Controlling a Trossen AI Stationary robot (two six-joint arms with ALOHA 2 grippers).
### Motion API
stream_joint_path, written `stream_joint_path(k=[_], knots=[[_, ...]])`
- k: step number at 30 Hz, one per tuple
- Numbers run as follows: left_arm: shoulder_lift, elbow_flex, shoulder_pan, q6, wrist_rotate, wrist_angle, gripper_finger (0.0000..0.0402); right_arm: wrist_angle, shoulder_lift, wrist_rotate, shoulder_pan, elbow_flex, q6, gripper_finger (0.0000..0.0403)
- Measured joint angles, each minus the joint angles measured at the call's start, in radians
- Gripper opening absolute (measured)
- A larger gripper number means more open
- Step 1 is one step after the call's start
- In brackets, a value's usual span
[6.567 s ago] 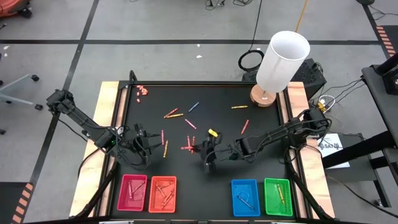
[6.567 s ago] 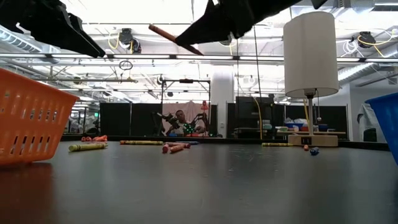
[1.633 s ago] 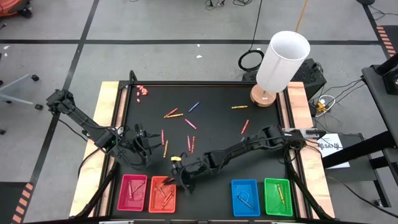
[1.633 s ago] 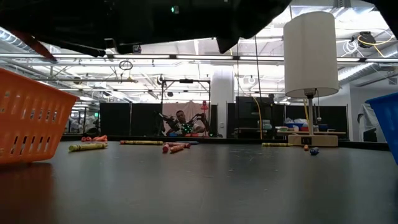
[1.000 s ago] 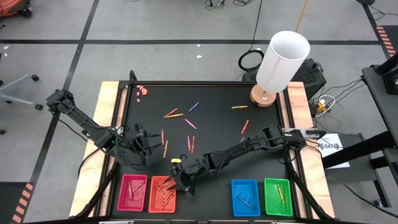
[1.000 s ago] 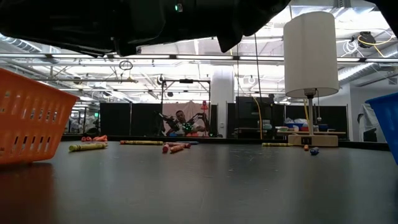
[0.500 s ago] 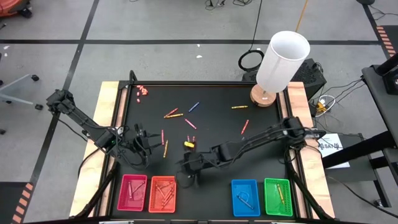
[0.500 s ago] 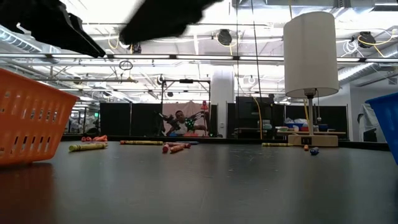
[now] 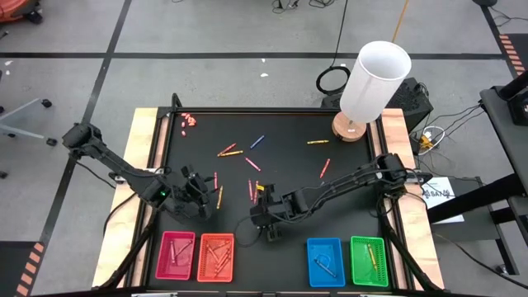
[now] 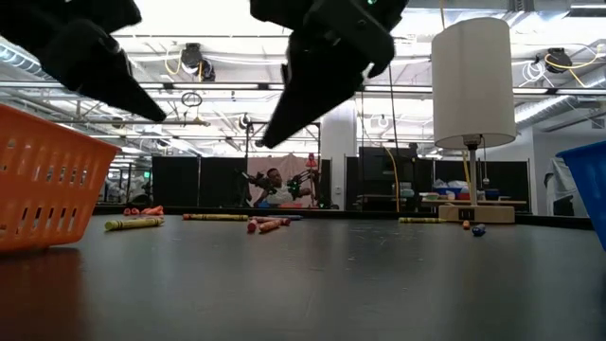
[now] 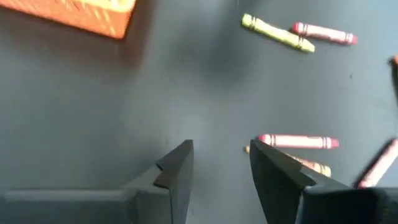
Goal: Sort crayons
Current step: Put the red crayon into the red bin
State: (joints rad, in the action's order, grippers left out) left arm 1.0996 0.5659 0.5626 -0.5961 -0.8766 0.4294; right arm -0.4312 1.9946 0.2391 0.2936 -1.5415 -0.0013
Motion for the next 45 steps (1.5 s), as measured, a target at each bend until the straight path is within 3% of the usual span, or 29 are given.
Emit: stream_joint_path(k=[4, 11, 25, 35, 45], knots=[[0.029, 0.0, -0.042, -0.157, 0.035, 0.008, 0.0175, 0.092, 0.0, 0.0, -0.002, 0.053, -0.032, 0.0141], [0.029, 0.0, -0.165, -0.411, 0.213, 0.049, 0.0175, 0.066, 0.0, -0.003, -0.002, 0.087, -0.044, 0.0141], [0.063, 0.0, -0.226, -0.673, 0.272, 0.124, 0.0175, 0.075, 0.0, -0.003, -0.021, 0.088, -0.131, 0.0141], [0.118, 0.0, -0.279, -0.648, 0.291, 0.125, 0.0175, 0.121, 0.0, -0.004, -0.026, 0.088, -0.145, 0.0141], [0.12, 0.0, -0.337, -0.433, 0.317, -0.006, 0.0175, 0.119, 0.0, -0.004, -0.026, 0.088, -0.143, 0.0141]])
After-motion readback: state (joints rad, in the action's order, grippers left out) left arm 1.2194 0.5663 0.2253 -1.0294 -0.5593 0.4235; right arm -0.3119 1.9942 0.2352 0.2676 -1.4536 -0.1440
